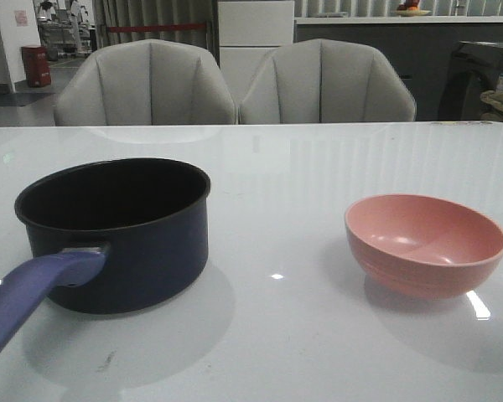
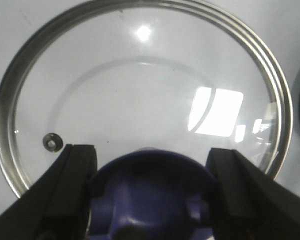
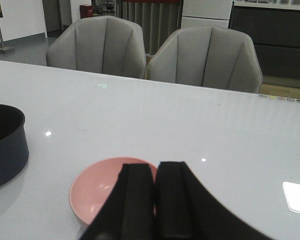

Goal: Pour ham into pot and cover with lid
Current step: 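Lift the glass lid and carry it over the saucepan, then lower the glass lid onto the saucepan rim and release the knob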

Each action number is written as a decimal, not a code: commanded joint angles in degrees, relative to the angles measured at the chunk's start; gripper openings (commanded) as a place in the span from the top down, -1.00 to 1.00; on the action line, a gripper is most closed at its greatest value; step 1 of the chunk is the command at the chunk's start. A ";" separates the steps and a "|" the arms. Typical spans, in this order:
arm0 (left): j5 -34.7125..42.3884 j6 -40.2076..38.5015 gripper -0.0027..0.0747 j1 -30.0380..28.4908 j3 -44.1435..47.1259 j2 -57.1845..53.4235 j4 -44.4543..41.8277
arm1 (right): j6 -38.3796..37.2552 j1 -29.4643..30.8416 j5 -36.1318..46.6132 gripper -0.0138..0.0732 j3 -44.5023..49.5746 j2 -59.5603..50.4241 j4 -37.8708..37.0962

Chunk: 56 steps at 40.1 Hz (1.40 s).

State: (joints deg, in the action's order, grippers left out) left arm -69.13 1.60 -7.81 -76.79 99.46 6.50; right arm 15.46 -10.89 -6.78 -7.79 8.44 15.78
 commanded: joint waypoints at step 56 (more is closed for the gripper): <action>-4.68 0.64 0.48 31.89 -20.85 4.49 -0.03 | 0.41 0.07 4.76 0.33 -1.55 0.52 0.19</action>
State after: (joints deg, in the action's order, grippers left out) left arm -70.92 2.28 23.58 -95.49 106.88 6.09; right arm 15.46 -10.89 -6.78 -7.79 8.44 15.78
